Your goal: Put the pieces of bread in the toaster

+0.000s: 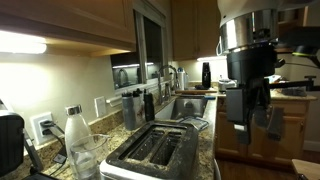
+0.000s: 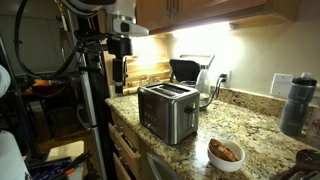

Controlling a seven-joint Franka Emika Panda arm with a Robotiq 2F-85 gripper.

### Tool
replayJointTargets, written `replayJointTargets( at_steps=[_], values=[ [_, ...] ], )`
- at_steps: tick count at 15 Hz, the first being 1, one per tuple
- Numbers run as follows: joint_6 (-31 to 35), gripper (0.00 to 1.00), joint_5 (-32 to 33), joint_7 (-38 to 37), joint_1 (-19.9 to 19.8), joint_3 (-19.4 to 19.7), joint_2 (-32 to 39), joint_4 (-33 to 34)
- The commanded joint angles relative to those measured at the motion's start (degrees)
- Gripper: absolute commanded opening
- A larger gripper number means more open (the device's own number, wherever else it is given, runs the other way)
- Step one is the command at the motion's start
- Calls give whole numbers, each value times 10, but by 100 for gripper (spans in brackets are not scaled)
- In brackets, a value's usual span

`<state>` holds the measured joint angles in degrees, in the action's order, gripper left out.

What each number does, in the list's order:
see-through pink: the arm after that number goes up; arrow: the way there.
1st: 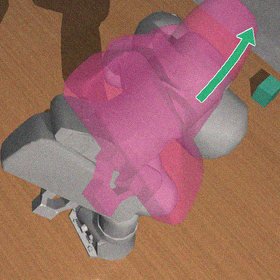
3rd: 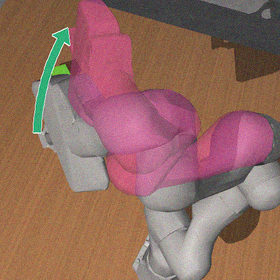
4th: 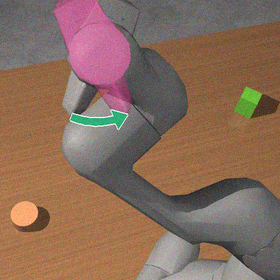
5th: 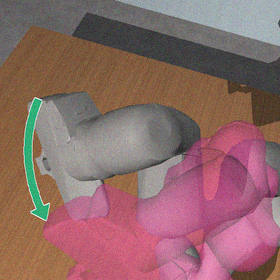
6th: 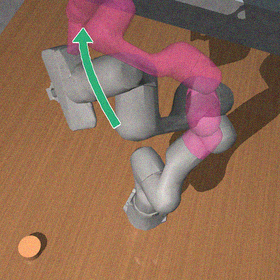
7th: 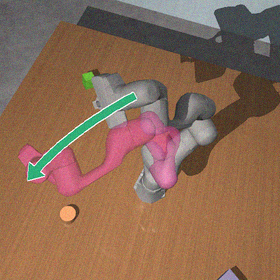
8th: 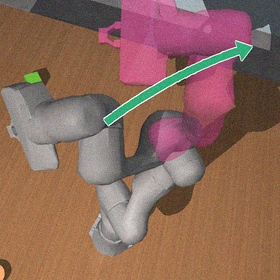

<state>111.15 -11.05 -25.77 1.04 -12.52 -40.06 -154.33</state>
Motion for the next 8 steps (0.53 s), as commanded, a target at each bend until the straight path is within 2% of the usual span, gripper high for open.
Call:
replayJointTargets(
  at_steps=[1,8],
  values=[
    [27,100,15,-52,-30,-3,3,0],
    [87,100,25,-144,-88,6,2,-10]
  ],
)
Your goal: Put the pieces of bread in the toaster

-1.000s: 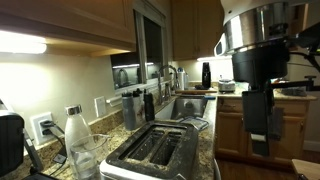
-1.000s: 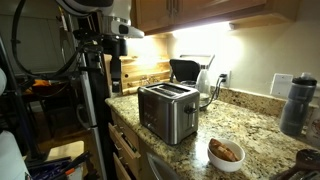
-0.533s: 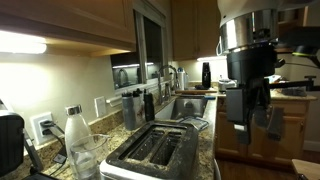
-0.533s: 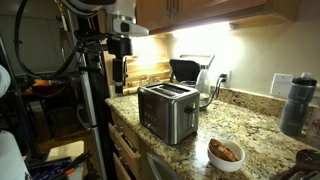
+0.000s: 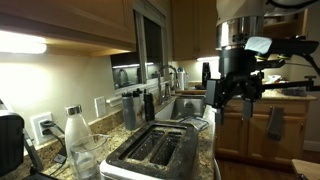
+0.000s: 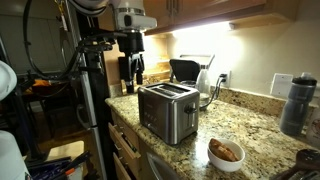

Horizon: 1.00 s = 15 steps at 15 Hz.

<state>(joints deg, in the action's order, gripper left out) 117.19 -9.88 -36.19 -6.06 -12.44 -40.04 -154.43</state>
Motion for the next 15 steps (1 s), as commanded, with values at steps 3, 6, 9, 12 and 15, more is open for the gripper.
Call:
replayJointTargets(
  at_steps=[3,6,9,12,15],
  values=[
    [41,100,24,-73,-39,8,7,-9],
    [51,100,46,-124,-65,7,13,-12],
    [61,100,52,-137,-72,29,32,-10],
    [43,100,50,-126,-56,34,30,-1],
    [43,100,50,-125,-53,33,31,0]
  ],
)
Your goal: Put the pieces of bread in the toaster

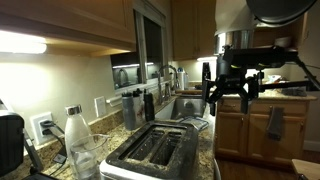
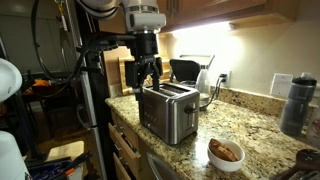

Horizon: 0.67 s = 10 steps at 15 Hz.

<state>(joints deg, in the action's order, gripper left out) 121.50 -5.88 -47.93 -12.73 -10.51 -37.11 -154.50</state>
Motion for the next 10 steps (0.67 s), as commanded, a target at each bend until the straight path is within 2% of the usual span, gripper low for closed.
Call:
replayJointTargets(
  at_steps=[1,3,10],
  values=[
    [-1,100,10,-8,14,14,2,1],
    [10,100,9,-37,15,-5,11,-2],
    [62,100,30,-147,8,-34,61,14]
  ],
)
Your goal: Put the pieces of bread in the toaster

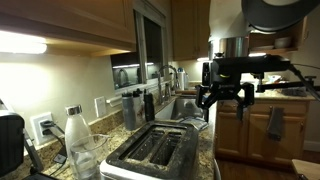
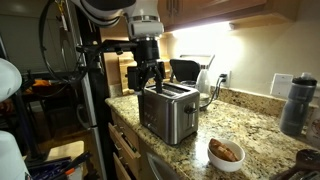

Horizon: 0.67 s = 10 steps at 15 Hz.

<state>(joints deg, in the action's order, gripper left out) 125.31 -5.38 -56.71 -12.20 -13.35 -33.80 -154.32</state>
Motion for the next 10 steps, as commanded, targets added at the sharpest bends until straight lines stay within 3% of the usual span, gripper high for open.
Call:
replayJointTargets(
  at_steps=[1,10],
  values=[
    [29,100,31,-72,3,-5,33,15],
    [38,100,108,-190,-10,18,71,37]
  ],
)
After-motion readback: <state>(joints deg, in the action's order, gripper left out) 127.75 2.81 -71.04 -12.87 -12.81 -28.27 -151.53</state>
